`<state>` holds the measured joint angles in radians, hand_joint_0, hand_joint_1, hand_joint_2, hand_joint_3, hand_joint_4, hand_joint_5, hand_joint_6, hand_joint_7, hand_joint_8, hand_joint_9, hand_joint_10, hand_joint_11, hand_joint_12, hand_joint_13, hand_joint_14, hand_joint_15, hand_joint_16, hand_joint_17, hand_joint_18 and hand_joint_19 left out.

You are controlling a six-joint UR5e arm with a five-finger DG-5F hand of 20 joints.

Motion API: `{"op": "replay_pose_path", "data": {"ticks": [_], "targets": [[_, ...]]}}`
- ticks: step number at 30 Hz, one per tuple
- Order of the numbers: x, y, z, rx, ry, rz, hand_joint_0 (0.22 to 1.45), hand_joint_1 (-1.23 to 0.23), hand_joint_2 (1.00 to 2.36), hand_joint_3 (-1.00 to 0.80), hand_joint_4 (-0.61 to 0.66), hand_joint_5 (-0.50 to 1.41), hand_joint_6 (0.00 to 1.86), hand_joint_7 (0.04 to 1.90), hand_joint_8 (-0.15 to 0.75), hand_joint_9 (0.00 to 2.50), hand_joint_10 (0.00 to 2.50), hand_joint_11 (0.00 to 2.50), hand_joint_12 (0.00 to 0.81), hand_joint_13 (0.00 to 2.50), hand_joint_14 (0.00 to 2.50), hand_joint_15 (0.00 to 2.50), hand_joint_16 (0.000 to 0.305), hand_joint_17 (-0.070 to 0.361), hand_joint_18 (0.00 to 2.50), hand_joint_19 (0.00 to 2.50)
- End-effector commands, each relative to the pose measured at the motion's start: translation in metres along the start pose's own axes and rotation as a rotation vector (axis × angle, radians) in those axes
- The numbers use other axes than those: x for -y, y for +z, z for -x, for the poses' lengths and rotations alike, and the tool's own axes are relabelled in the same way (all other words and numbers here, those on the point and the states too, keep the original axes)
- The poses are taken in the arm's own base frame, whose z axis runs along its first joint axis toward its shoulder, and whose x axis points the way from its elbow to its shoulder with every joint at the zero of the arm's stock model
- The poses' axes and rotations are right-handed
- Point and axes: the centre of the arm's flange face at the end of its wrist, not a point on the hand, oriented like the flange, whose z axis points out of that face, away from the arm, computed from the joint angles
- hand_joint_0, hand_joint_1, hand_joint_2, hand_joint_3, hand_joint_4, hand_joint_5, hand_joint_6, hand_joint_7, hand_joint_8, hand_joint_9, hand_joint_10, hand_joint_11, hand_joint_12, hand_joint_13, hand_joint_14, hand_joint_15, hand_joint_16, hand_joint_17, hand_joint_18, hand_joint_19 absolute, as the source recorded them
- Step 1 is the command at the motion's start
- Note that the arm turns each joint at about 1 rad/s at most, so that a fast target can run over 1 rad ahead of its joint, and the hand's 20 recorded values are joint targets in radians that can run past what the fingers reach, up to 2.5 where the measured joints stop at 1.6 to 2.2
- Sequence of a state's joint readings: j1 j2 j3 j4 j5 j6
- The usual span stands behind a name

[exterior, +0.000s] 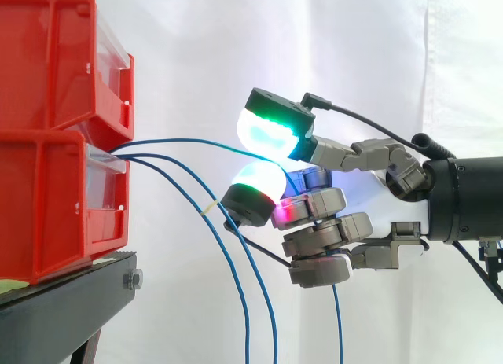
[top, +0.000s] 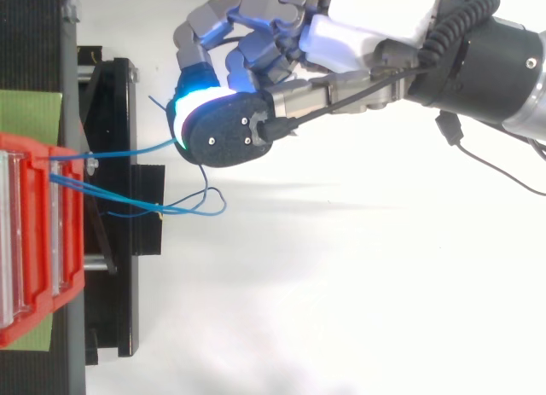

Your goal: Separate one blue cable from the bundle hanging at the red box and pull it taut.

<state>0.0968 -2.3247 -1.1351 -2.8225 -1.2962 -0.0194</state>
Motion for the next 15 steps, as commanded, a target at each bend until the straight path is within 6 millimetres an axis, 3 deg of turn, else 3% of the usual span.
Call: {"op": "replay_pose_path", "data": {"ticks": [1, 6, 15], "targets": [[0.0007, 0.0001, 0.0001, 0.0, -0.001, -0.001, 0.73, -0.78, 1.0, -0.5, -0.05, -0.2, 0.93, 1.29, 0.227, 0.86, 1.17, 1.69, 0.291, 0.98, 2.2, 1.25, 0.035, 0.079, 1.07, 1.46], [-0.0005, -0.0001, 0.0001, 0.0, 0.001, 0.001, 0.76, -0.84, 1.0, -0.5, -0.13, -0.2, 0.93, 1.35, 0.207, 0.87, 1.14, 1.7, 0.284, 1.01, 2.13, 1.29, 0.034, 0.077, 1.08, 1.43], [0.0007, 0.0001, 0.0002, 0.002, 0.001, -0.001, 0.77, -0.86, 1.0, -0.5, -0.19, -0.2, 0.93, 1.4, 0.194, 0.9, 1.12, 1.71, 0.273, 1.04, 2.07, 1.33, 0.033, 0.073, 1.09, 1.43]]}}
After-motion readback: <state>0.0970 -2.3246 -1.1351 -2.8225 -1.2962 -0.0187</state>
